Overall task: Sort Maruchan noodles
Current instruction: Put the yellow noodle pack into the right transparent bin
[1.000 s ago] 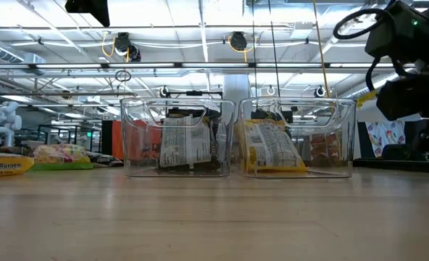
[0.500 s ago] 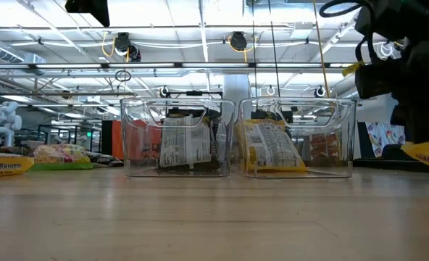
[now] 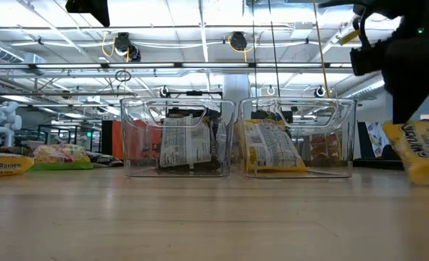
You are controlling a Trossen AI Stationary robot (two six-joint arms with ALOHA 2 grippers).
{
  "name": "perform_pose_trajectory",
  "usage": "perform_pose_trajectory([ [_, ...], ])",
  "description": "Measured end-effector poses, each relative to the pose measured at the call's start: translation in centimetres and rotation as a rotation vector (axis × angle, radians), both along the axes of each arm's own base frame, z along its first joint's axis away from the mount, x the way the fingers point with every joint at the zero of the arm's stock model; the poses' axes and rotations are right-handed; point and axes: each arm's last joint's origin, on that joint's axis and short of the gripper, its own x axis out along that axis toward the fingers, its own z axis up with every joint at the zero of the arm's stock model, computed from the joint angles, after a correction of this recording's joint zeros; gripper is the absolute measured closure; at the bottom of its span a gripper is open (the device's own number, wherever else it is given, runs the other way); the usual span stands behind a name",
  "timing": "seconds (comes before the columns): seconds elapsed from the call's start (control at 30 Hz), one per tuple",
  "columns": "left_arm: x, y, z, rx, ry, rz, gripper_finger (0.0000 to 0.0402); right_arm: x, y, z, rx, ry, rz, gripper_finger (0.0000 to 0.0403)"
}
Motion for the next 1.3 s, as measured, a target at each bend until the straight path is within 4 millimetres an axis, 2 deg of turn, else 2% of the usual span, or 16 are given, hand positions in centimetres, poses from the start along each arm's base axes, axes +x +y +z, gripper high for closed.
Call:
perform_pose_trajectory([
  [0.23, 0.0, 0.0, 0.0, 0.002, -0.003, 0.000, 0.0394, -0.2, -0.3, 2.5, -0.100, 0.023, -0.023, 0.0403],
  [0.6, 0.0, 0.0, 0.0, 0.002, -0.003, 0.000, 0.0394, -0.7, -0.5, 4.1, -0.142, 0.064, -0.020, 0.0403],
  [0.93, 0.0, 0.0, 0.0, 0.002, -0.003, 0.000, 0.0394, -0.2, -0.7, 6.8, -0.241, -0.028, -0.024, 0.0403],
  [1.3, 0.0, 0.0, 0.0, 0.009, 0.000, -0.015, 0.0394, 0.0, -1.1, 8.9, -0.336, -0.088, -0.017, 0.0403],
])
